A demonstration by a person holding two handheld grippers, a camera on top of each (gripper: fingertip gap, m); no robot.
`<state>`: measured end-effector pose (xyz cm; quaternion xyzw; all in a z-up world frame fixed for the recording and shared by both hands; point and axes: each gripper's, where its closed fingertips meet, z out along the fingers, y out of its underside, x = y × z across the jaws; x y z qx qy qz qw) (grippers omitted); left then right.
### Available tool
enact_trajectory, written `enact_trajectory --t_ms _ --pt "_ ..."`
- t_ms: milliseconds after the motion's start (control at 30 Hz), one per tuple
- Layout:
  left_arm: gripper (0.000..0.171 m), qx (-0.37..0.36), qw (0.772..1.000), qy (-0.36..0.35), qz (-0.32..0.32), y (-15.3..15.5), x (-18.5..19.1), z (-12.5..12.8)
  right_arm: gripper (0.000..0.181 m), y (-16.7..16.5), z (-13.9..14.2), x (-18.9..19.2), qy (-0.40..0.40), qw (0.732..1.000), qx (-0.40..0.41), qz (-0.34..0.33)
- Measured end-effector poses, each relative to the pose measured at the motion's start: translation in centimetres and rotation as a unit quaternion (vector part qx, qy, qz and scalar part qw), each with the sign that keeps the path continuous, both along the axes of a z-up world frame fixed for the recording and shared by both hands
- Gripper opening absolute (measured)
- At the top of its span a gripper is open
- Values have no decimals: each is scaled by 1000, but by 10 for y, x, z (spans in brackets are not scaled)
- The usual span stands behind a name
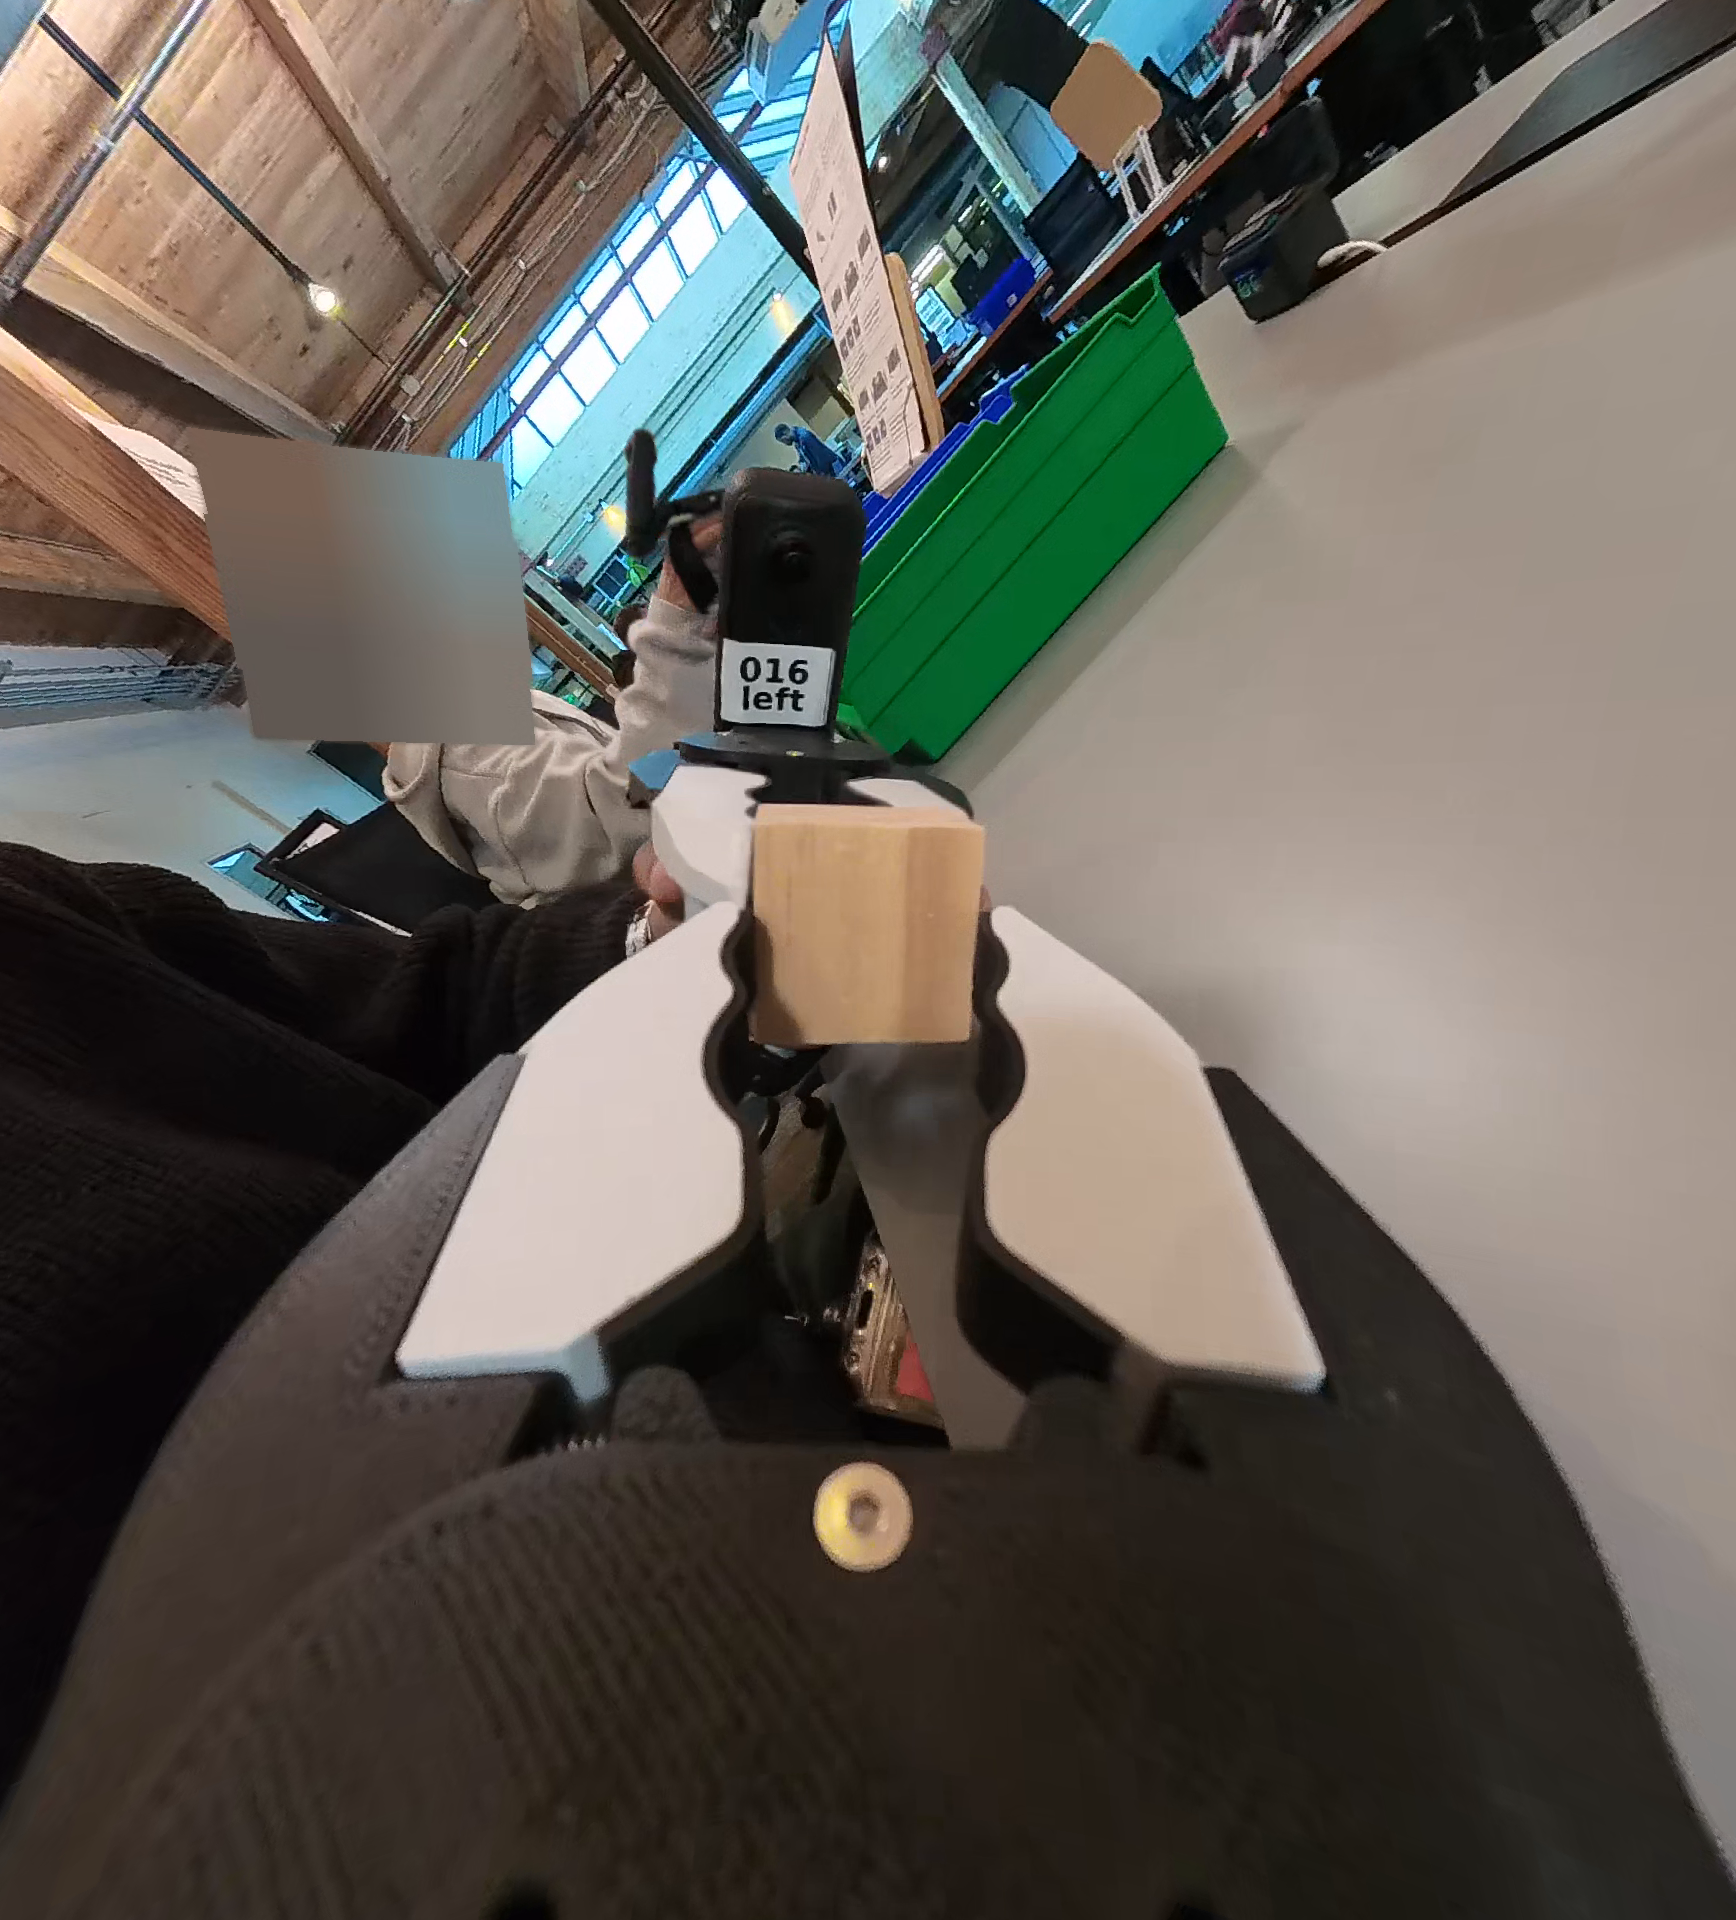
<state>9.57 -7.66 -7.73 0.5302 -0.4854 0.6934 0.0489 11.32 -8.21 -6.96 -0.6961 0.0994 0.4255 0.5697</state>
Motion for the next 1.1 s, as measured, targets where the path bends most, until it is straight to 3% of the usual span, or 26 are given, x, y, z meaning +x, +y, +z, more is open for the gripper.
enact_trajectory --t_ms 767,1100 --pt "42 13 1000 -1 -4 0 -1 -2 47 1 4 0 36 999 12 2" --pt "42 13 1000 -2 -14 -3 -2 -2 42 1 -2 -6 10 1000 -2 16"
